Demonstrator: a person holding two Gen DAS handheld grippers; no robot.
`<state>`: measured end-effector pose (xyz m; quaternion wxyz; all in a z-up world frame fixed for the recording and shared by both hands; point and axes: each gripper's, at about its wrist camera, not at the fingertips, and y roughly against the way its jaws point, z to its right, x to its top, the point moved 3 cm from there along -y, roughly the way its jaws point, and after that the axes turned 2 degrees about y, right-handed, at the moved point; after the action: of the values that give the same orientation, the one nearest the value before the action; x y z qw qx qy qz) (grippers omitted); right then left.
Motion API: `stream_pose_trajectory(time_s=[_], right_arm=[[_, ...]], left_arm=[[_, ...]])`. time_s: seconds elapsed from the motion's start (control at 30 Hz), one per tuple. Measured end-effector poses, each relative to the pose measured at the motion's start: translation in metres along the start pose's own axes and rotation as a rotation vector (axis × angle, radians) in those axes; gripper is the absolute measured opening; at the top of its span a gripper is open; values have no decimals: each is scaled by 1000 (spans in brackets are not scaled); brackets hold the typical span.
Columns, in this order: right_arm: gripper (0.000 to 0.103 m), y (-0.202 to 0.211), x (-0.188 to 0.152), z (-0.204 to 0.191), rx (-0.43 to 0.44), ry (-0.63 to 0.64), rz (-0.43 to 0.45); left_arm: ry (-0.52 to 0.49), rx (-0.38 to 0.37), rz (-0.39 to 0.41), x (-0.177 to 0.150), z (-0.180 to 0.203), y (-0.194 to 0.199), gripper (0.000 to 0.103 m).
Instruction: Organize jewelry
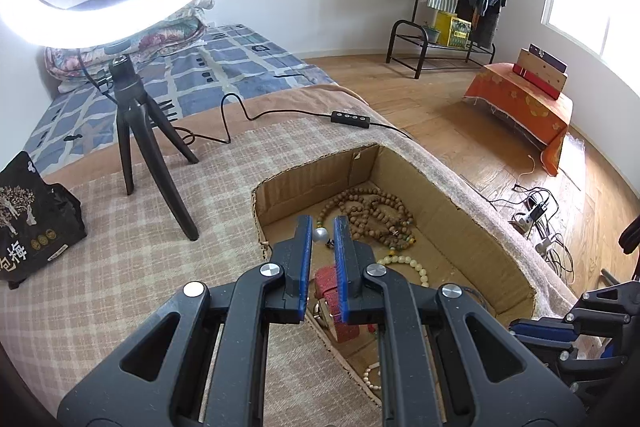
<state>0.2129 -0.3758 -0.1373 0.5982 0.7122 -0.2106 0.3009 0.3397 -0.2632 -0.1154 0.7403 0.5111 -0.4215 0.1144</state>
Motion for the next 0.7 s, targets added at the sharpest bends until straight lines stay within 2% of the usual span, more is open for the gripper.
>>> stream_pose_trajectory(time_s=[0.27,0.43,0.47,0.5,0.57,0.67,0.7], right_arm=[[8,-1,2,1,9,-3,0],[29,-1,2,-4,4,12,1],[34,-2,2,-5,-1,16,1],[38,-2,2,-6,-5,18,0],[60,-1,2,-7,-20,19,8],[74,2,2,-8,-36,21,24],[77,2,2,-8,-42,21,26]], left_arm=[[-5,3,13,2,4,0,9],[-11,3,9,2,6,0,10],[-12,3,6,2,6,0,15],[-12,3,4,1,7,0,33],[-12,2,21,1,7,3,56],[-21,9,34,1,8,7,59],[-20,8,30,1,8,7,63]])
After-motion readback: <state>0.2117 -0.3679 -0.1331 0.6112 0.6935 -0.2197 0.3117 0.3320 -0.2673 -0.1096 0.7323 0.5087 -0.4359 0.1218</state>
